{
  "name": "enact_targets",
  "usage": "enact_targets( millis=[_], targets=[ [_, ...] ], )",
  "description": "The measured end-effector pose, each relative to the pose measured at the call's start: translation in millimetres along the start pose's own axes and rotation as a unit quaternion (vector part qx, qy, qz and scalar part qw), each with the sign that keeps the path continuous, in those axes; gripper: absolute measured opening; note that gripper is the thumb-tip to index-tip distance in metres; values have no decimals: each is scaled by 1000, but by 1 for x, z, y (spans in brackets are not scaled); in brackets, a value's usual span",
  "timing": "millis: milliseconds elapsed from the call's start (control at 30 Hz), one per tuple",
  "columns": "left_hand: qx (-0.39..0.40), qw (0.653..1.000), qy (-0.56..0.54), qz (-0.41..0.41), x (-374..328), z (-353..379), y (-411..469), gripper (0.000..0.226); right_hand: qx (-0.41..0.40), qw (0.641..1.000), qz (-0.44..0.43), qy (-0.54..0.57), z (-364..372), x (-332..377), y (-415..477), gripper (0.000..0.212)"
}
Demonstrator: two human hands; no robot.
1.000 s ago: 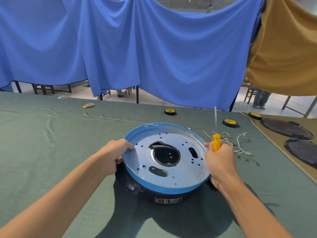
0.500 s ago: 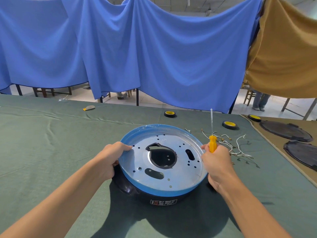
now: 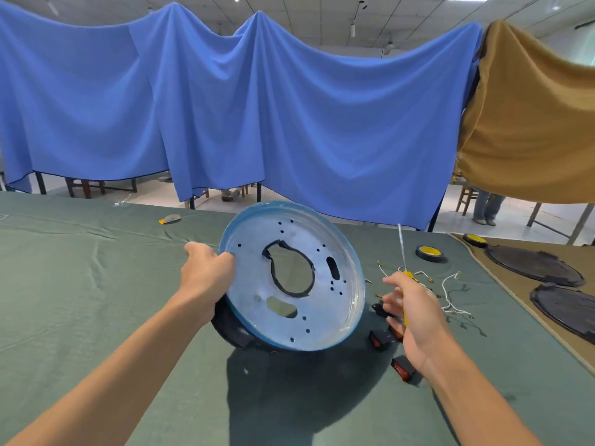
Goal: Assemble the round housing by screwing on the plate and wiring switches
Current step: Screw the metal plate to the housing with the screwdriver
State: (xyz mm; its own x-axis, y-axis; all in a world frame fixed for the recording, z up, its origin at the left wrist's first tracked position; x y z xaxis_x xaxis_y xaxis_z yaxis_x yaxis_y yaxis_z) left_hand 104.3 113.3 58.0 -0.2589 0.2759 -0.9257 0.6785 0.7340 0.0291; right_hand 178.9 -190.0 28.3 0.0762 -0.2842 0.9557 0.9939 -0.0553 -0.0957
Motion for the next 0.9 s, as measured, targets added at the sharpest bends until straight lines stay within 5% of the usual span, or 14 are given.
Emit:
enact_targets(
  millis=[233,400,633,900],
  targets=[
    [-139,964,97,203,-51,-5,-34,25,-2,1000,-10,22,-7,-2,4,22],
    [-242,863,164,413,-77,-4,-67,39,5,999,-24,21,-10,-2,5,18],
    [-291,662,362,588,-46,22,-71,17,10,1000,-23,16,-13,-12,4,15],
    [-220,553,322,737,18,30,-76,10,40,998,-33,16,3,-20,5,28]
  ],
)
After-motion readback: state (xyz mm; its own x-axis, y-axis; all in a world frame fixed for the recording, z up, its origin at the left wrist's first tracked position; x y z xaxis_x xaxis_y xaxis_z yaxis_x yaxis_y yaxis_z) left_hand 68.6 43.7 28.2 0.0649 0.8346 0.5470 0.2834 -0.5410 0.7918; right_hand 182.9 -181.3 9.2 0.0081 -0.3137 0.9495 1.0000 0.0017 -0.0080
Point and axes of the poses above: each hand's wrist, its own y-axis towards the middle knuckle, its own z-axis out of the palm, x = y × z, the point moved 5 cm from there along y, towards the middle knuckle, and after that the axes turned 10 degrees about y, right-handed, at the moved point
